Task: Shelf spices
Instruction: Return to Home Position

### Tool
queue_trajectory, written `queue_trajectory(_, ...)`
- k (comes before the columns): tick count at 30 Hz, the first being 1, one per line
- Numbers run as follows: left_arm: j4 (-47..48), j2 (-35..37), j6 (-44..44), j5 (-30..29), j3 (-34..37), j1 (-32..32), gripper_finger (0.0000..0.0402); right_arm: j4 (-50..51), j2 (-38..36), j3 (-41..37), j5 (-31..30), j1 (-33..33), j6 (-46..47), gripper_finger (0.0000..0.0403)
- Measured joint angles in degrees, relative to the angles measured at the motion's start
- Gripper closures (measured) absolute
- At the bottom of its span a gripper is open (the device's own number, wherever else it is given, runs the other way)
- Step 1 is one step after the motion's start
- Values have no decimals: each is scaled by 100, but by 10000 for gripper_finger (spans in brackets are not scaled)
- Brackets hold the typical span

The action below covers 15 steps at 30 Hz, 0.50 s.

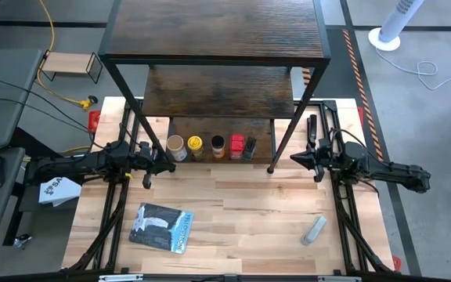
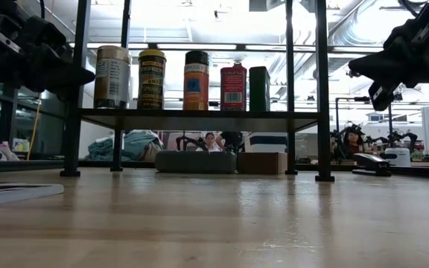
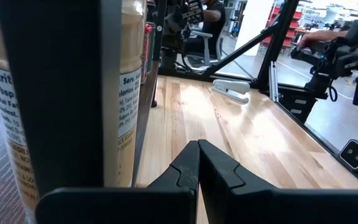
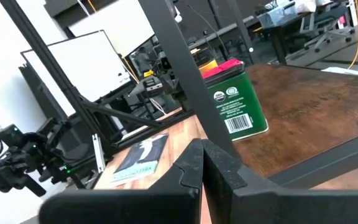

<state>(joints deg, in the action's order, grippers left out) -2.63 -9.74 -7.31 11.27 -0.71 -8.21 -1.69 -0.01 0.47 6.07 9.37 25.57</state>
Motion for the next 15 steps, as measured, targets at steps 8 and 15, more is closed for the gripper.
queue_trajectory(8,3,0,0,0,0,0,401,-2,39,0,0,0,-6,402)
queue_trajectory(15,-14,-1,0,-2,0,-1,401,-2,39,0,-2,-2,-6,402)
